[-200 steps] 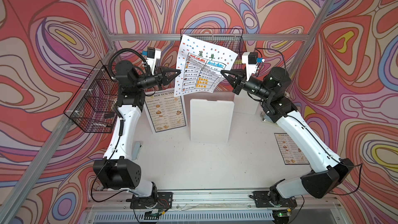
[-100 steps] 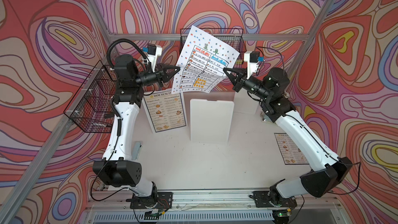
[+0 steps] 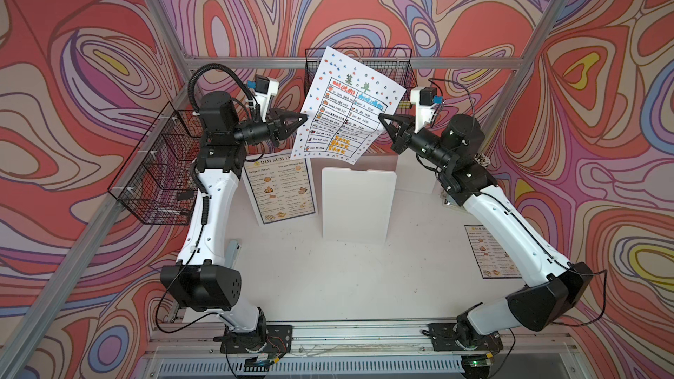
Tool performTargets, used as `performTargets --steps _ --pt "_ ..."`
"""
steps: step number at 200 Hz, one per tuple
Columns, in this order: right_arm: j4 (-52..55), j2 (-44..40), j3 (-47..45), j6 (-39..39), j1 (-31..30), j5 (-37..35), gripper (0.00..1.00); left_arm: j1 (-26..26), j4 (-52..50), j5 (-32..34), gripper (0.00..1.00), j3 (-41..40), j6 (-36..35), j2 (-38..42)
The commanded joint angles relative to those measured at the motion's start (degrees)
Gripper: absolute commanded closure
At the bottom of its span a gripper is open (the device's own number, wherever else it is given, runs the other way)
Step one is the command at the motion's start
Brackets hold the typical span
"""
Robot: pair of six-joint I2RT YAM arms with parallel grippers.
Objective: Insert the menus into the narrow rack
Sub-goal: Pick up the menu from the center of the board.
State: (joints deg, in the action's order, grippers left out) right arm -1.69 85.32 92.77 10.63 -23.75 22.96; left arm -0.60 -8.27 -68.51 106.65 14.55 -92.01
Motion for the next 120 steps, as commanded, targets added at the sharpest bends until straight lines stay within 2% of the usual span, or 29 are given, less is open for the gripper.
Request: performTargets --steps 1,53,120 --pt "2.5 0.5 1.2 -0.8 0.8 -5.3 1.00 -0.4 3.4 2.1 1.00 1.4 2.4 -1.6" --pt "9.5 2.9 6.1 0.0 0.8 -9.9 1.00 0.0 -0.6 4.2 1.00 7.1 3.6 -6.5" --pt "14.9 3.0 10.0 0.8 0.9 -12.2 1.00 0.7 -7.3 8.6 1.00 12.6 3.4 -7.9"
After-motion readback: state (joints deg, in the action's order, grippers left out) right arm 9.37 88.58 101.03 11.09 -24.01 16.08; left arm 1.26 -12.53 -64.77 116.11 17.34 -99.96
